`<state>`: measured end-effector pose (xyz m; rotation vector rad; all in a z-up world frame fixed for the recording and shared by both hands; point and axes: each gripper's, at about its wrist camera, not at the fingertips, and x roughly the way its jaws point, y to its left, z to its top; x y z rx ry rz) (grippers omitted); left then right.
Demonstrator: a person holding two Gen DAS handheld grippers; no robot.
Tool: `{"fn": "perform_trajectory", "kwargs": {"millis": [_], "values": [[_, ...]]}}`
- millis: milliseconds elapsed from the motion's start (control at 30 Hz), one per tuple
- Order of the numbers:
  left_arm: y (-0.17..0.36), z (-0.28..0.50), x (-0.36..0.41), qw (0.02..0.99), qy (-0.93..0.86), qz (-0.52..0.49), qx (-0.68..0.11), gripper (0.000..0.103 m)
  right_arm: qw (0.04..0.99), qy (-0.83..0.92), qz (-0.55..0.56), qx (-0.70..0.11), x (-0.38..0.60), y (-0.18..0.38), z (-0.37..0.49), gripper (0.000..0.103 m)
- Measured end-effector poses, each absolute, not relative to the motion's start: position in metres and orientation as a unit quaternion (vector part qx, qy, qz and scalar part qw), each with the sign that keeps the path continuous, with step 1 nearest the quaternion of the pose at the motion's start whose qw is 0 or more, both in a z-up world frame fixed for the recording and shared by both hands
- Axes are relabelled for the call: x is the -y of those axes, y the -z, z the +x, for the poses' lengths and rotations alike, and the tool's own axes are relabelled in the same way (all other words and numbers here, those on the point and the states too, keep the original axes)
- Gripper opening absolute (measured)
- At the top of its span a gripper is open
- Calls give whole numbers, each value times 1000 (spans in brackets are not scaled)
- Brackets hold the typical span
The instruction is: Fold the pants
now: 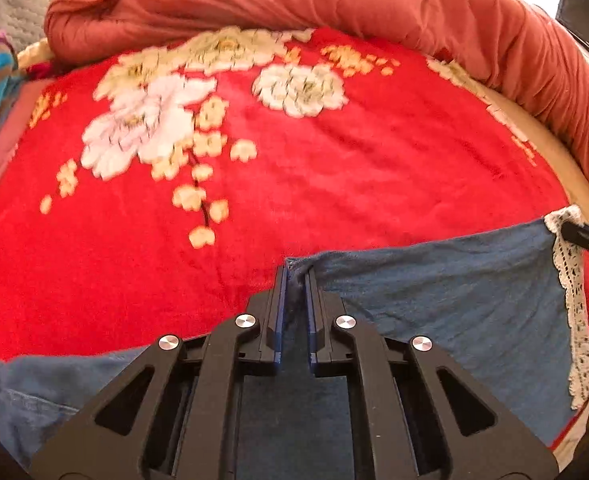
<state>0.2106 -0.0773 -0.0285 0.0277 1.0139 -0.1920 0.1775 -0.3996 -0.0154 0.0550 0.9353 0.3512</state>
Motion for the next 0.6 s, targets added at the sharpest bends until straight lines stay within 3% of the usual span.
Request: {"fn": "perform_trajectory", "kwargs": {"millis": [167,200,233,367,433,600], "values": [[33,208,71,876,94,11,-473,13,874,-150,23,-461,400,31,181,24],[32,207,69,876,94,7,-472,14,877,-141,17,-459,400,26,179,31],[28,205,65,878,93,1,-470,20,879,-134,11,-457,400,22,177,39],[6,187,50,888,83,-10,-452,37,900,-110,-13,-422,400,-4,152,46],[-2,175,46,892,75,-1,-445,47,908,-106,-23,-405,397,-17,132,58],[-19,134,37,895,77,3,-439,65,913,-110,-53,-388,375,-30,93,68]]}}
